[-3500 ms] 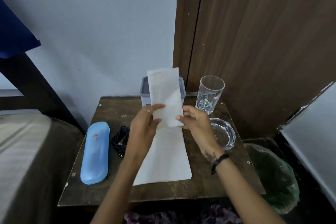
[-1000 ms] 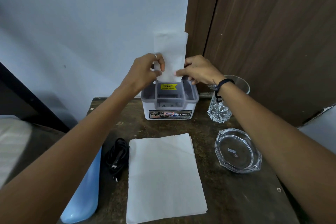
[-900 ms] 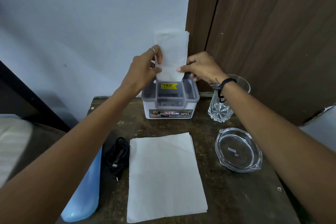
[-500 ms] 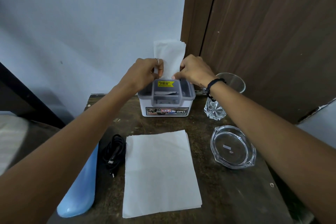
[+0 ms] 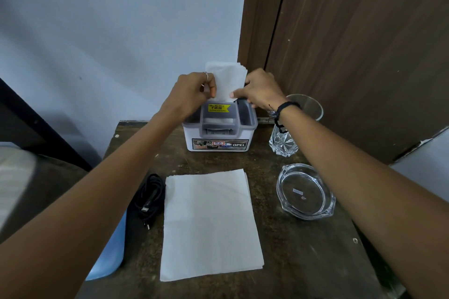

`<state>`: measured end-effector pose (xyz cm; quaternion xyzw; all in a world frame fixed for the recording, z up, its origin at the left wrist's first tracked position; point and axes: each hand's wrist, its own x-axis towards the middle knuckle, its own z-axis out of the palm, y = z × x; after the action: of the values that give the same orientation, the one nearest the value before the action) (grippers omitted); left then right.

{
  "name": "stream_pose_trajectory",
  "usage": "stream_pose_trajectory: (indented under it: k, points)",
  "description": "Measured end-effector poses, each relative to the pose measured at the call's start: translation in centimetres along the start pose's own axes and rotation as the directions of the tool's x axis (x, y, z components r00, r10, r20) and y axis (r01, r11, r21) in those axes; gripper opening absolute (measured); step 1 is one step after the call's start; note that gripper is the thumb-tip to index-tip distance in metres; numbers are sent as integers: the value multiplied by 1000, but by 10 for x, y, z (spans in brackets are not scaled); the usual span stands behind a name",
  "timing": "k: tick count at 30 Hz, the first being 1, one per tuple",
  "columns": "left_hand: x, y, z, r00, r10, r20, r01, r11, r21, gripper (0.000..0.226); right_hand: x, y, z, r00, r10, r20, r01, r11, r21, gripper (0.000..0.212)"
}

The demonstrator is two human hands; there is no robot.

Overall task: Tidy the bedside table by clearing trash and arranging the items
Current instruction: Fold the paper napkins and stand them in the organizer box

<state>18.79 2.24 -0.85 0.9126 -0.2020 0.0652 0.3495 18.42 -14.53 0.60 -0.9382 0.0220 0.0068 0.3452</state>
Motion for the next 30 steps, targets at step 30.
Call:
stream_pose_trajectory:
  k: [30]
  points:
    - [-209, 28, 63, 985, -170, -4, 156, 896, 416, 34, -209, 28, 97, 987, -136, -82, 124, 983, -137, 35]
